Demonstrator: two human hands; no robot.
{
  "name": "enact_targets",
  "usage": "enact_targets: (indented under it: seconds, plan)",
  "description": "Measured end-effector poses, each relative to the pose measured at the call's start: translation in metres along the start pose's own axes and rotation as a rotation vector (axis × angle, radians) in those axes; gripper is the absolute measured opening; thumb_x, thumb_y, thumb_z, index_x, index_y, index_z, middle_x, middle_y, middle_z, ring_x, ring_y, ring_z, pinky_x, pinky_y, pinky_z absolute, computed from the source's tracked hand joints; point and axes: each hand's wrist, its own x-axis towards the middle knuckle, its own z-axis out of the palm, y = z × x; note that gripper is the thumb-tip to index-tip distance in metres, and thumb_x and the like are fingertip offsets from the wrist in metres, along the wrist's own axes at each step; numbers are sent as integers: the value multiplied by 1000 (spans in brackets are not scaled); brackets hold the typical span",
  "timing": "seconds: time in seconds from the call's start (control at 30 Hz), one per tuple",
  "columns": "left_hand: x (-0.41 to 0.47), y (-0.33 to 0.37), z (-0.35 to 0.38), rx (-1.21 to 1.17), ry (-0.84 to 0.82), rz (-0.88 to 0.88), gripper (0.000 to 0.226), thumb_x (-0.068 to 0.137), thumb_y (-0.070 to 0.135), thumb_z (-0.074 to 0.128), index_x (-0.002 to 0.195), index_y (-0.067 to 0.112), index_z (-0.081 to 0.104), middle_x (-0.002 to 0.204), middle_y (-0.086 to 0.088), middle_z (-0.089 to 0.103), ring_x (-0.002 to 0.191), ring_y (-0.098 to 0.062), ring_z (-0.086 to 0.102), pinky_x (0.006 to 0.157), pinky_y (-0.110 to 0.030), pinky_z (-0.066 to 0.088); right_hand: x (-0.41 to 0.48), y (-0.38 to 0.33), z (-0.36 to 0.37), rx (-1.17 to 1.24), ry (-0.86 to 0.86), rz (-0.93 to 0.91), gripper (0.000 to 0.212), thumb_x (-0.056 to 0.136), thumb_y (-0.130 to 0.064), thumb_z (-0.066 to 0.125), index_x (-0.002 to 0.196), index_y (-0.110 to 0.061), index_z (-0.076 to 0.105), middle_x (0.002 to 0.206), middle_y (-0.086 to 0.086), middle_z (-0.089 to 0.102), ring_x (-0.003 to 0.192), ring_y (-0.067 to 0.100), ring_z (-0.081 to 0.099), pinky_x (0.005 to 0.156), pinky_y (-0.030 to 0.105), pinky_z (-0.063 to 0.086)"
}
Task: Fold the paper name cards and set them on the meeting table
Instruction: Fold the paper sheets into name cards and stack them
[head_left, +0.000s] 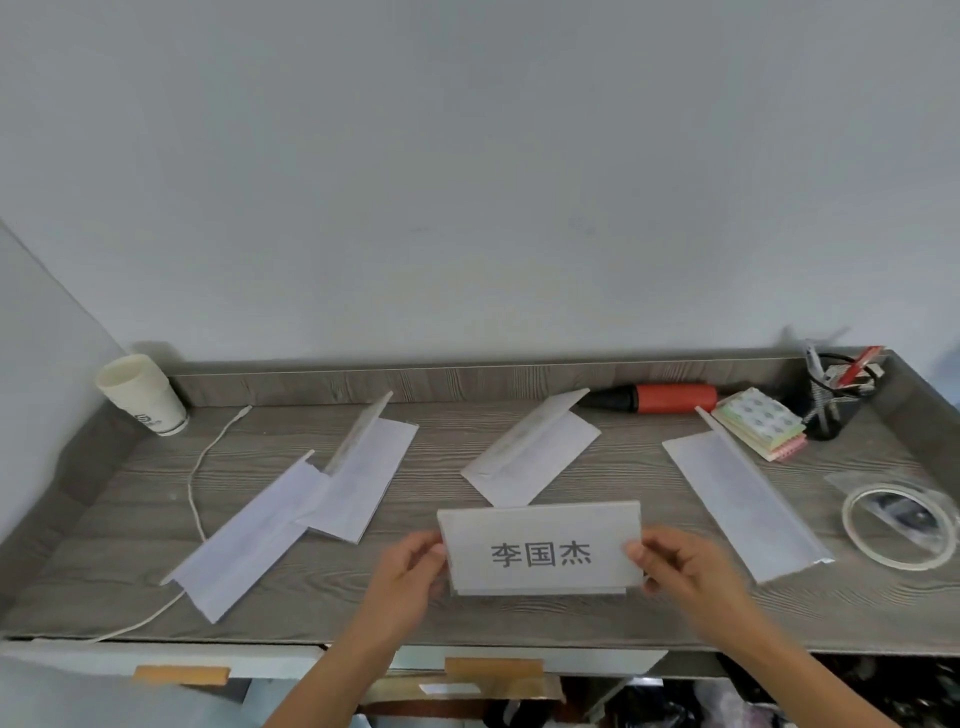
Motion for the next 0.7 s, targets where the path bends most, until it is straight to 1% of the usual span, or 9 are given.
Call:
enact_targets:
  seconds: [0.03, 0.13, 0.2, 0.27, 0.37, 0.43, 0.53, 0.6, 0.7]
  plan:
    - [-1, 0, 2, 24, -3, 18, 21, 98, 17, 46, 107, 22, 65, 101, 4, 74, 98, -14, 69, 85, -32, 56, 0, 8, 2, -24, -8, -5, 12, 85, -41, 62, 82, -36, 73, 70, 14, 70, 54, 13, 62, 54, 31, 52]
    - [-2, -2, 4, 108, -13, 89, 20, 98, 19, 47, 112, 20, 62, 103, 4, 73, 98, -13, 68, 84, -30, 57, 2, 26, 2, -234, 2, -50, 40, 81, -70, 45, 72, -37, 65, 61, -1, 65, 51, 8, 56, 51, 23, 43]
    - [-1, -1, 4, 151, -9, 124, 20, 98, 19, 48, 114, 21, 59, 104, 6, 71, 97, -10, 67, 77, -23, 56, 1, 31, 0, -487, 13, -88, 56, 84, -73, 31, 64, -28, 57, 54, -6, 58, 50, 9, 53, 49, 22, 40]
    - [1, 1, 3, 168, -6, 148, 19, 97, 19, 49, 114, 20, 59, 103, 5, 71, 94, -12, 68, 74, -23, 57, 0, 27, 3, -744, 10, -63, 62, 88, -69, 23, 63, -23, 56, 56, -5, 57, 51, 8, 52, 52, 27, 44]
    - [7, 3, 2, 212, 12, 173, 17, 96, 21, 51, 106, 14, 62, 93, -1, 73, 86, -21, 70, 72, -30, 59, 0, 23, 8, -831, -38, 77, 61, 91, -63, 28, 64, -16, 57, 57, -4, 57, 52, 12, 51, 55, 30, 44]
    - [13, 3, 2, 238, 42, 183, 16, 95, 25, 53, 104, 14, 61, 94, -2, 71, 85, -20, 69, 73, -35, 59, -4, 18, 6, -574, -35, 216, 60, 88, -64, 38, 68, -13, 63, 59, -1, 63, 53, 13, 57, 56, 30, 47]
    - [16, 5, 2, 305, 113, 264, 28, 93, 29, 55, 119, 19, 51, 111, 2, 60, 95, -14, 60, 79, -28, 52, -14, 13, -11, 166, 183, 562, 44, 89, -50, 54, 88, -9, 71, 79, 9, 77, 72, 25, 72, 65, 36, 56]
    - [17, 5, 4, 384, 97, 346, 37, 95, 31, 50, 132, 23, 45, 118, 4, 52, 103, -14, 55, 87, -32, 50, -22, 20, -30, 490, 333, 705, 43, 91, -48, 53, 97, -8, 68, 89, 14, 76, 80, 29, 71, 66, 36, 54]
    - [18, 4, 14, 450, 34, 410, 27, 98, 33, 40, 122, 27, 49, 114, 1, 57, 97, -8, 55, 76, -23, 45, -32, 36, -60, 875, 490, 749, 51, 92, -55, 45, 102, -9, 61, 97, 12, 71, 81, 23, 70, 63, 31, 56]
